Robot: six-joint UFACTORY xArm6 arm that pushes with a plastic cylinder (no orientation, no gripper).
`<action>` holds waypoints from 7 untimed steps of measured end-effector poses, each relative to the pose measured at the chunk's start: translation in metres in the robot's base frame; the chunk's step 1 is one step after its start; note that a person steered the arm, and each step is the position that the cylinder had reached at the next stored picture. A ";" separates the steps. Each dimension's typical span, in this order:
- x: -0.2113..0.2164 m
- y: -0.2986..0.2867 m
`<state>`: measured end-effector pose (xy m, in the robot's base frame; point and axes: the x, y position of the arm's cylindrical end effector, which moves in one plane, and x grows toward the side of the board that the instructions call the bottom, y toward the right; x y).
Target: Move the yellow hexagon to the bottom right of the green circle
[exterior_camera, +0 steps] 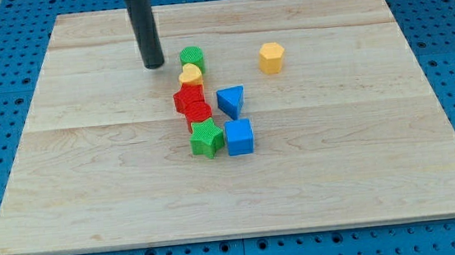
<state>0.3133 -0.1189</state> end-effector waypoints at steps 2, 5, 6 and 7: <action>-0.053 0.130; -0.022 0.228; 0.007 0.227; 0.025 0.226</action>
<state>0.3388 0.1066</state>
